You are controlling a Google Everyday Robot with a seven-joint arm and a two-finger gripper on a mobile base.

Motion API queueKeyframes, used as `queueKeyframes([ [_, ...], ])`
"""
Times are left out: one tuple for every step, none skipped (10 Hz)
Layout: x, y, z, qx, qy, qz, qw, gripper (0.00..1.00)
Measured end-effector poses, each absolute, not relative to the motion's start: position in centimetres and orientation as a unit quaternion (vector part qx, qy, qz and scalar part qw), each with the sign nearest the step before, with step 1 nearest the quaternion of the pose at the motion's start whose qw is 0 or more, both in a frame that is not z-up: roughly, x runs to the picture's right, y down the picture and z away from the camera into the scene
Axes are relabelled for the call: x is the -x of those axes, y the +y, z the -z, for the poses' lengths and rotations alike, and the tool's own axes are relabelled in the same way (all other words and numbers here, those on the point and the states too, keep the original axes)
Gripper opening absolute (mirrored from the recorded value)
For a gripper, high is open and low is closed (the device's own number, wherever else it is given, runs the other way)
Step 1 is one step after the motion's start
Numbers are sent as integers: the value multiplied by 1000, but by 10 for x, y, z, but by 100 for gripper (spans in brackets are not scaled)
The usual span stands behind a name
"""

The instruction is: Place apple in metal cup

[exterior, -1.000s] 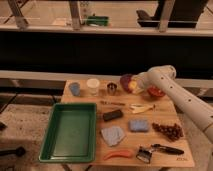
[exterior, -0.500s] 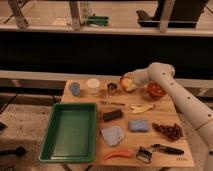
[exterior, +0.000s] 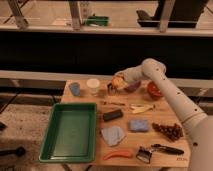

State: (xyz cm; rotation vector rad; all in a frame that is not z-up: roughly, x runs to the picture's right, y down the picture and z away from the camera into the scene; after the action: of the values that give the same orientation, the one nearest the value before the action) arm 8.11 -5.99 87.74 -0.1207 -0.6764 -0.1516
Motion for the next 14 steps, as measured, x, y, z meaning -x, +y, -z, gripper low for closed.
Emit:
queueKeyframes([
  [-74, -60, -880, 59, -339, 83, 935, 0],
  [-70, -60, -881, 58, -343, 89, 933, 0],
  [-65, -59, -881, 56, -345, 96, 932, 0],
  [-61, -58, -882, 53, -346, 102, 931, 0],
  [-57, -55, -885, 50, -346, 109, 931, 0],
  [-56, -53, -888, 47, -344, 114, 931, 0],
  [-54, -53, -891, 40, -341, 121, 931, 0],
  [-53, -52, -893, 36, -339, 125, 932, 0],
  [-53, -52, -896, 33, -337, 129, 932, 0],
  [-53, -54, -900, 26, -333, 134, 933, 0],
  [-53, -57, -903, 19, -329, 138, 934, 0],
  [-52, -59, -905, 16, -327, 141, 934, 0],
  [-52, -62, -907, 11, -325, 144, 935, 0],
  [-51, -64, -909, 6, -322, 147, 935, 0],
])
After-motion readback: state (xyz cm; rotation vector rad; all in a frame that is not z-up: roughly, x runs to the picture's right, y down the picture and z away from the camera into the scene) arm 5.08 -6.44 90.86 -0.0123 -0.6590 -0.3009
